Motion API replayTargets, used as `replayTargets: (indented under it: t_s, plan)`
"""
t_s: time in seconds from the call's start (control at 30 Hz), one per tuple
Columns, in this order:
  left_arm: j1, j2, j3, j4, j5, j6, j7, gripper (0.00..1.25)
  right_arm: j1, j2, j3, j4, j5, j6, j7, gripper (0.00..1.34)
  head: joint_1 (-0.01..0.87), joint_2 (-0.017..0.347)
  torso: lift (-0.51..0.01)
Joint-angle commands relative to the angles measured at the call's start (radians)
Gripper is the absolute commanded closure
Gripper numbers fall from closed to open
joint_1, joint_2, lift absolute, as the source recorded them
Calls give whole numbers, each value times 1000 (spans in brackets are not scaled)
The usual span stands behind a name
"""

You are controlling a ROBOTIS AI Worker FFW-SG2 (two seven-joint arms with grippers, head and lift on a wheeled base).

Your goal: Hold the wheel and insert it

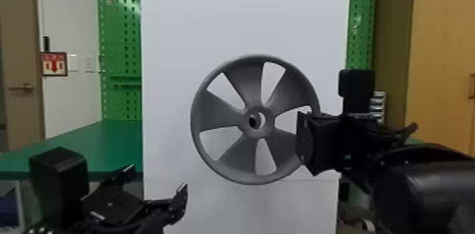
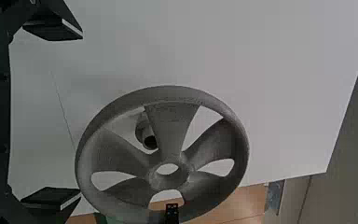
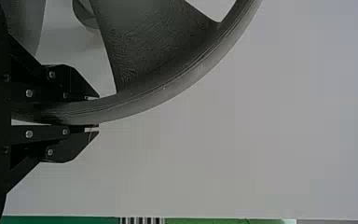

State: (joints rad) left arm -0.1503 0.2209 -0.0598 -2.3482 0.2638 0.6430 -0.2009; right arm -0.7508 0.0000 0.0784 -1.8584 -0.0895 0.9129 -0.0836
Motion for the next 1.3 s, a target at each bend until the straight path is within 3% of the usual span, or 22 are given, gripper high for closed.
replayTargets:
  t_s: [0.0, 0.43, 1.27]
  plan:
    - [0, 0, 0, 1, 0, 0, 0, 101, -7, 1, 4, 18, 1, -12, -1, 1214, 97, 15, -442]
    - [-2, 0, -6, 10, 0, -9, 0, 101, -41, 1, 26, 107, 7, -45, -15, 1214, 97, 15, -442]
    - [-2, 0, -8, 13, 2, -17, 0, 101, -70, 1, 26, 197, 16, -103, -19, 1214, 97, 15, -442]
